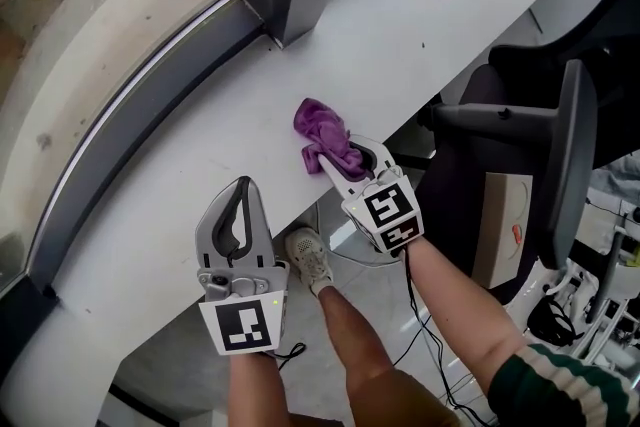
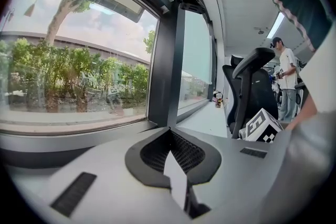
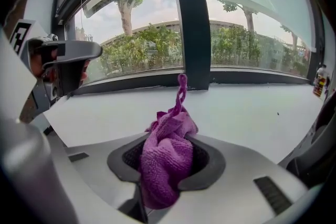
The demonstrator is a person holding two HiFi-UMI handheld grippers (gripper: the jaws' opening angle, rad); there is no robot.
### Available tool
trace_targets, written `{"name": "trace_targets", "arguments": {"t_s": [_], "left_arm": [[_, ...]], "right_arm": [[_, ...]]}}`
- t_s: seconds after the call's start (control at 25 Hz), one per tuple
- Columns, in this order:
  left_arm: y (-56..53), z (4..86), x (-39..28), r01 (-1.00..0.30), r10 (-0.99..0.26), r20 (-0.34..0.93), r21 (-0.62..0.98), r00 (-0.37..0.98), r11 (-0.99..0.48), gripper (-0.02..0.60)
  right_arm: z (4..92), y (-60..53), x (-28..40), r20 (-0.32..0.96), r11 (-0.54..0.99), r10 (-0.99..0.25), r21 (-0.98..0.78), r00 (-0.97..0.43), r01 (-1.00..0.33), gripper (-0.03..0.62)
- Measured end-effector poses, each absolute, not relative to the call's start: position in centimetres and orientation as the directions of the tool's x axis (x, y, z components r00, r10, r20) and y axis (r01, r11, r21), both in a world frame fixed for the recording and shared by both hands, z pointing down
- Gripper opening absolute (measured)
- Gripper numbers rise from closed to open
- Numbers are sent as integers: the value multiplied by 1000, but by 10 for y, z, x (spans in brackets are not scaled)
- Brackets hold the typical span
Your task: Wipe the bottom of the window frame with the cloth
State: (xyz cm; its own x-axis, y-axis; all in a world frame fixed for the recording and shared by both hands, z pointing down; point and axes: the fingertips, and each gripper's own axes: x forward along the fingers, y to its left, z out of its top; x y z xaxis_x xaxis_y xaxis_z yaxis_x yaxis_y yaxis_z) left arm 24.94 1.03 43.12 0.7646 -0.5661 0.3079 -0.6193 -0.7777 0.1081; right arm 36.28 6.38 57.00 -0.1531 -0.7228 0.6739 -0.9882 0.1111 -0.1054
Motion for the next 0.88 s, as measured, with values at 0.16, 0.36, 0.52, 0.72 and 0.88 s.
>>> {"name": "trace_targets", "arguments": {"t_s": [0.16, 0.36, 0.52, 0.72, 0.88], "left_arm": [[11, 434, 245, -629, -573, 313, 115, 757, -769, 6], [9, 431, 245, -633, -579, 303, 122, 757, -764, 6], [9, 429, 245, -629, -576, 298, 122, 761, -768, 6], [8, 433, 242, -633, -577, 302, 132, 759, -763, 6], [11, 438, 241, -638, -580, 305, 138, 755, -758, 6]], "right_arm": [[571, 68, 359, 687, 91, -711, -120, -149, -989, 149], [572, 75, 360, 720, 14, -687, -123, -99, -992, 149], [572, 87, 362, 757, -55, -650, -128, -62, -990, 149], [569, 100, 358, 776, -94, -629, -136, -47, -986, 149], [568, 105, 355, 779, -102, -625, -134, -41, -986, 149]]}}
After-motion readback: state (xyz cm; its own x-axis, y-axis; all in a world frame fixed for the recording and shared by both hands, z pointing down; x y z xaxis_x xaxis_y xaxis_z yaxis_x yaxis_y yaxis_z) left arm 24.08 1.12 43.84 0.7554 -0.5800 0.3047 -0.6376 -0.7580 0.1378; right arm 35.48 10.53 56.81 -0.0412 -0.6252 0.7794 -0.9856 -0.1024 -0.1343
